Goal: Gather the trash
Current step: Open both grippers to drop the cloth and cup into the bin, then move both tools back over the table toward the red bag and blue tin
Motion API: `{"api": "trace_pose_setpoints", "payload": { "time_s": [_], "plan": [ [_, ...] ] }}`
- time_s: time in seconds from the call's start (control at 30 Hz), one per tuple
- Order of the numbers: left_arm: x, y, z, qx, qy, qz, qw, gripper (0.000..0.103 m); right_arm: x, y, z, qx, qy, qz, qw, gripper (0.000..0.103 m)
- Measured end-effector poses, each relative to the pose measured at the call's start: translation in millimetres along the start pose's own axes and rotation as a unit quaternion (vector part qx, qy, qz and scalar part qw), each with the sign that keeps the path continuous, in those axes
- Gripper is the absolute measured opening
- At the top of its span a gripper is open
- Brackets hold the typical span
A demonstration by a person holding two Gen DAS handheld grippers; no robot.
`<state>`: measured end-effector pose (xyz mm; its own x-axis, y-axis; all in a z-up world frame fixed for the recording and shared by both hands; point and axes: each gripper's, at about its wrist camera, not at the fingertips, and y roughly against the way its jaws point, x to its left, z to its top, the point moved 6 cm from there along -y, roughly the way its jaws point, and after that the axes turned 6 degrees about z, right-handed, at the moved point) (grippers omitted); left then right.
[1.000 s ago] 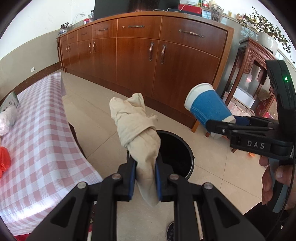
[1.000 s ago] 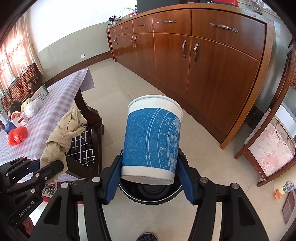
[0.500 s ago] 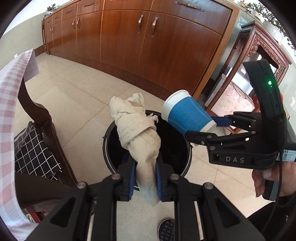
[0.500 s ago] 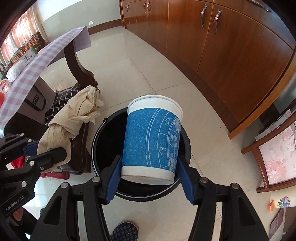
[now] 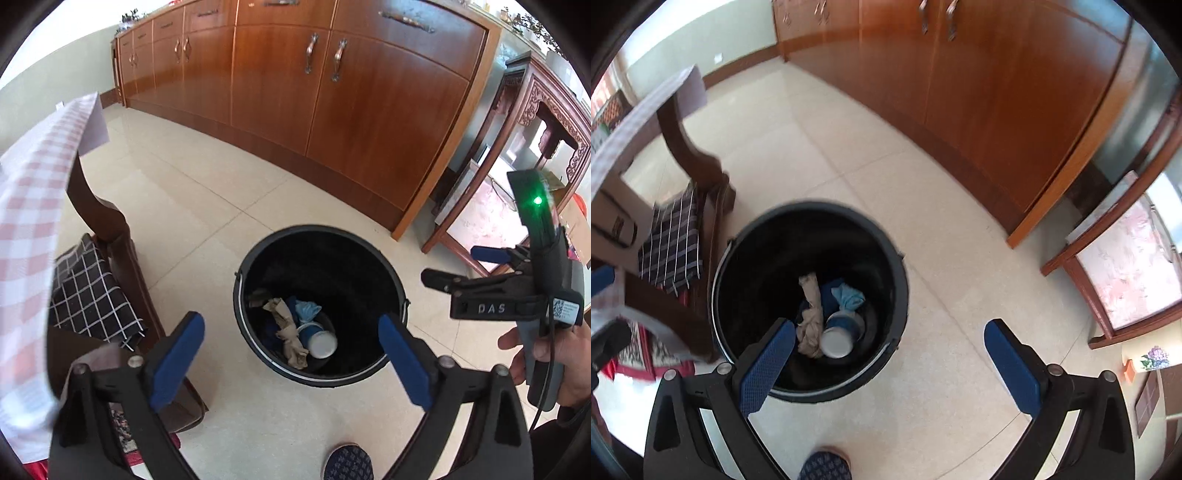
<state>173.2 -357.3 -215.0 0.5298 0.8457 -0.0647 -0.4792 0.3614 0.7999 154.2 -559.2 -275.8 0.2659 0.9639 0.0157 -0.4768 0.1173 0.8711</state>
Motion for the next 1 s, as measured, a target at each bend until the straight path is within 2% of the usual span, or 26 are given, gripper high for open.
{"api": "trace_pose_setpoints", "payload": {
  "time_s": [0.2, 0.33, 0.67, 1.0],
  "plan": [
    [-9, 29, 10, -0.018, -0.007, 0.002, 0.9998, 0.097, 11, 57, 22, -0.076, -0.001, -0.023, 0.997, 0.103],
    [-5, 55, 19, -0.045, -0.010, 0.012, 0.9989, 0.097, 16, 86, 34, -0.094, -0.004, -0.020, 0.995, 0.103],
    [37, 110, 24, -0.093, -0.017, 0.075, 0.9927, 0.097, 64, 153, 58, -0.147, 0.010, 0.004, 0.989, 0.103],
    [109, 157, 9, -0.125, 0.048, 0.121, 0.9835, 0.097, 149, 180, 65, -0.168, 0.052, 0.059, 0.983, 0.103]
  ]
}}
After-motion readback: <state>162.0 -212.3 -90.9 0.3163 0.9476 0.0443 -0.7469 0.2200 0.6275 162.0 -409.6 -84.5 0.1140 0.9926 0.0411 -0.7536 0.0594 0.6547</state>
